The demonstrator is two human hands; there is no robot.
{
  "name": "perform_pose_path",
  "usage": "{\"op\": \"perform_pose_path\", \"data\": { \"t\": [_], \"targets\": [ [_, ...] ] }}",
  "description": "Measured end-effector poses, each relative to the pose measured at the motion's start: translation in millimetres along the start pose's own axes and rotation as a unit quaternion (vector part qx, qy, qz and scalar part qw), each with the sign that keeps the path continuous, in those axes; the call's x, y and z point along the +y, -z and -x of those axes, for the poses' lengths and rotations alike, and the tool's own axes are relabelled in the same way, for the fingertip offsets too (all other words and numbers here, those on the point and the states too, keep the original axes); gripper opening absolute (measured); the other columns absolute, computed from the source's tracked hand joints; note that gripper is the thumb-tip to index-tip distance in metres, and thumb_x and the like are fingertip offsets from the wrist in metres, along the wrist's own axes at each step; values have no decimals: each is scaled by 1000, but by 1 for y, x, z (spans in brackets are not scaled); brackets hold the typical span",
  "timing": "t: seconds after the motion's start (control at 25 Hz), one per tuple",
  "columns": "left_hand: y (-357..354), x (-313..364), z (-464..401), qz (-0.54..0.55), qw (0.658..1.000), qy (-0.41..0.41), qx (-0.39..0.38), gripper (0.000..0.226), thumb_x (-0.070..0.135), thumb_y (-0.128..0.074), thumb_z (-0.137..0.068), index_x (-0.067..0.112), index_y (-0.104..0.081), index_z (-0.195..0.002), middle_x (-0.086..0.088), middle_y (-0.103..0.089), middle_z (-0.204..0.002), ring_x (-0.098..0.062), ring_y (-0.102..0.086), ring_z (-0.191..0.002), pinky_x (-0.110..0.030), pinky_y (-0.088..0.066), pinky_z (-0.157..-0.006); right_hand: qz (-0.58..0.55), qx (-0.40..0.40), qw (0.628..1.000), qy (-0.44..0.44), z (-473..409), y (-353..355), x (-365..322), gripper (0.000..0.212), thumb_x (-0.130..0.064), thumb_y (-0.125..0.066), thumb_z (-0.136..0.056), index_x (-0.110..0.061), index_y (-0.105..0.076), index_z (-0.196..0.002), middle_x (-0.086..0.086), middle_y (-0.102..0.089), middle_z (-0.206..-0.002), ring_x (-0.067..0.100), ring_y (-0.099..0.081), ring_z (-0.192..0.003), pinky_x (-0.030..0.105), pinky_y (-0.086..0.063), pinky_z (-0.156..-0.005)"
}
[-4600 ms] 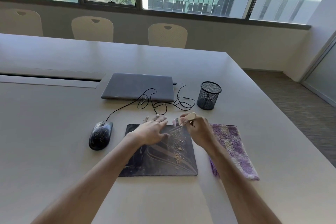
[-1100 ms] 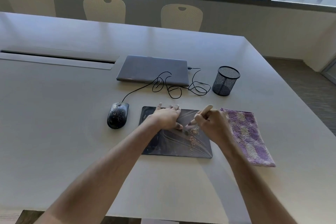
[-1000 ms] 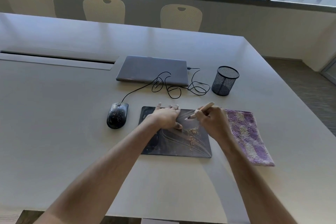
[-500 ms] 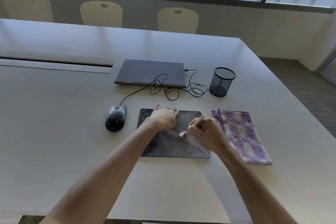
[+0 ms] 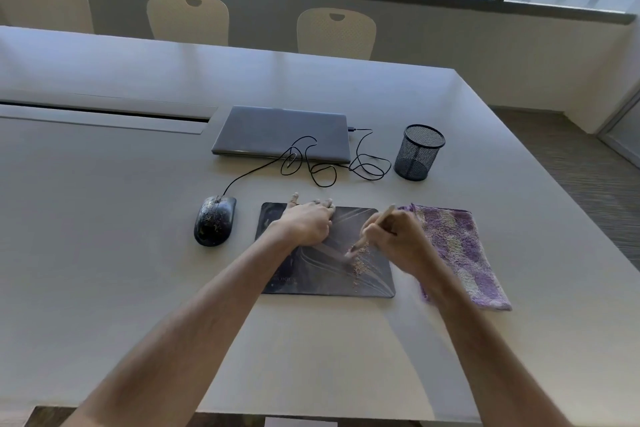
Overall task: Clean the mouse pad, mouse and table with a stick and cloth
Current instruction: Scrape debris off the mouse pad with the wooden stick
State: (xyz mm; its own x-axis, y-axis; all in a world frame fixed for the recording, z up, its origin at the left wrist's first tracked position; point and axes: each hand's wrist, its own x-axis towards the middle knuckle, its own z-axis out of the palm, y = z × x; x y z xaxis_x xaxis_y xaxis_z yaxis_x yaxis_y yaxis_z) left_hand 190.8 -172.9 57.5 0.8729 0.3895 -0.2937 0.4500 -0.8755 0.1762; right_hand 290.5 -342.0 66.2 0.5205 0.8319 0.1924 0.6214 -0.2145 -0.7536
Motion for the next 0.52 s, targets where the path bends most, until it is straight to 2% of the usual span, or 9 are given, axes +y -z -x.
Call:
{"op": "perform_pose_path", "data": {
  "t": [0.08, 0.16, 0.28, 0.36, 0.44, 0.52],
  "targets": [
    [-1, 0, -1, 5, 1000, -1, 1, 52, 25, -30, -103, 17, -19, -153, 7, -13, -161, -12, -10, -147, -53, 7, -117, -21, 70, 997, -26, -13, 13, 3, 39, -16, -60, -86, -31, -68, -51, -1, -66, -54, 12, -49, -42, 29, -37, -41],
    [-2, 1, -1, -2, 1000, -4, 10, 55, 35, -34, -102, 16, -22, -152, 5, -15, -160, -13, -13, -147, -52, 7, -117, 1, 108, 994, -36, -20, 9, 2, 36, -21, -62, -90, -27, -70, -55, 2, -67, -56, 16, -56, -46, 35, -43, -45],
    [-6, 0, -2, -4, 1000, -4, 22, 63, 46, -38, -99, 16, -21, -152, 4, -14, -161, -14, -13, -147, -52, 5, -118, 70, 78, 994, -25, -12, -12, 8, 32, -21, -62, -90, -5, -73, -64, 13, -71, -64, 26, -63, -51, 32, -48, -45],
    [-9, -1, -2, -1, 1000, -4, 25, 66, 48, -40, -98, 17, -19, -152, 4, -12, -161, -13, -10, -148, -51, 4, -118, 81, 66, 994, -17, 1, -19, 17, 35, -24, -59, -86, 0, -71, -64, 15, -69, -64, 23, -61, -49, 28, -44, -43],
    [-10, -1, -2, 3, 1000, -4, 31, 68, 48, -42, -97, 17, -18, -152, 4, -13, -161, -13, -9, -147, -49, 1, -117, 63, 67, 996, -17, 12, -17, 19, 39, -35, -54, -80, -7, -72, -59, 5, -67, -57, 12, -56, -43, 23, -38, -42],
    [-10, 0, -3, 1, 999, -6, 35, 68, 47, -43, -97, 16, -19, -152, 3, -14, -161, -14, -10, -147, -47, -4, -118, 15, 99, 995, -10, 14, -10, 16, 31, -31, -57, -81, -26, -73, -56, -11, -66, -54, 5, -54, -41, 14, -32, -39]
  ]
}}
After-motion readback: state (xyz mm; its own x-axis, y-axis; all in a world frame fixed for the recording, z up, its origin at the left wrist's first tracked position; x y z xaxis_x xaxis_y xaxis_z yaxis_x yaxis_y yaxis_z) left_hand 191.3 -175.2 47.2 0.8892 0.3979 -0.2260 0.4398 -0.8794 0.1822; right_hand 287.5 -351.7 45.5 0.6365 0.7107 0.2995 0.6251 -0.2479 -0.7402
